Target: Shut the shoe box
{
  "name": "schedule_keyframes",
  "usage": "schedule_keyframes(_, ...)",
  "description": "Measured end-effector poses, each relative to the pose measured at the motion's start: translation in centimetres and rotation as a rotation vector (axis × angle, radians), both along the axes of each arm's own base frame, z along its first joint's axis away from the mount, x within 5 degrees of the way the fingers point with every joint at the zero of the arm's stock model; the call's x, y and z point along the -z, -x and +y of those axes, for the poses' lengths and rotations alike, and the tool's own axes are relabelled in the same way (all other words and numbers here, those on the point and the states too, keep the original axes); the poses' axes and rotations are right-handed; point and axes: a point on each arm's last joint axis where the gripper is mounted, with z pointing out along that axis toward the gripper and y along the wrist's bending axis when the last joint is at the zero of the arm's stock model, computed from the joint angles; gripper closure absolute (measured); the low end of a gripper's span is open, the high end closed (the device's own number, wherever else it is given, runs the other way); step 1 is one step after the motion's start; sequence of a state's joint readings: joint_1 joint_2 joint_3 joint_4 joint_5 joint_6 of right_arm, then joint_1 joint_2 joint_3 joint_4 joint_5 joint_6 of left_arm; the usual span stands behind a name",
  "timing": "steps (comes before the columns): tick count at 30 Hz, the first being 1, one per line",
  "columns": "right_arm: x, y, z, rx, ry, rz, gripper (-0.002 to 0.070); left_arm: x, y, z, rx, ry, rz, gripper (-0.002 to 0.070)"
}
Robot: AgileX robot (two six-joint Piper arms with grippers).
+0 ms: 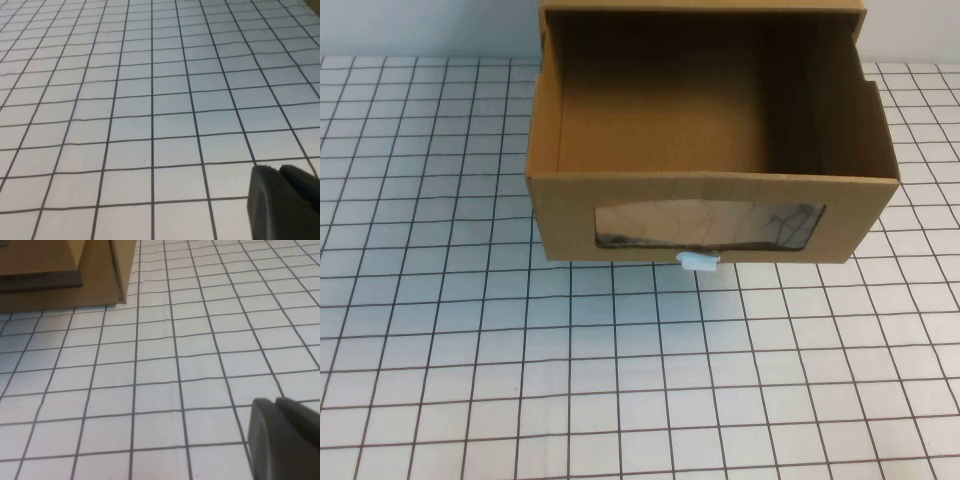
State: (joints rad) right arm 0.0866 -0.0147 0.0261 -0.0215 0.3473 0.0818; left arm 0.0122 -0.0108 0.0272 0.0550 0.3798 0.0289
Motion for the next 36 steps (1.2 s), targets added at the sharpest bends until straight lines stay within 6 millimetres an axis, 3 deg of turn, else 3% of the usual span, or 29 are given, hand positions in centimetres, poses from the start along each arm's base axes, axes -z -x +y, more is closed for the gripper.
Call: schedule_keyframes(36, 0.00, 0.00, 0.00, 0.000, 0.000, 0.000, 0.0690, -0.08, -0.03, -0.19, 0.004, 0.055, -0.010, 0.0680)
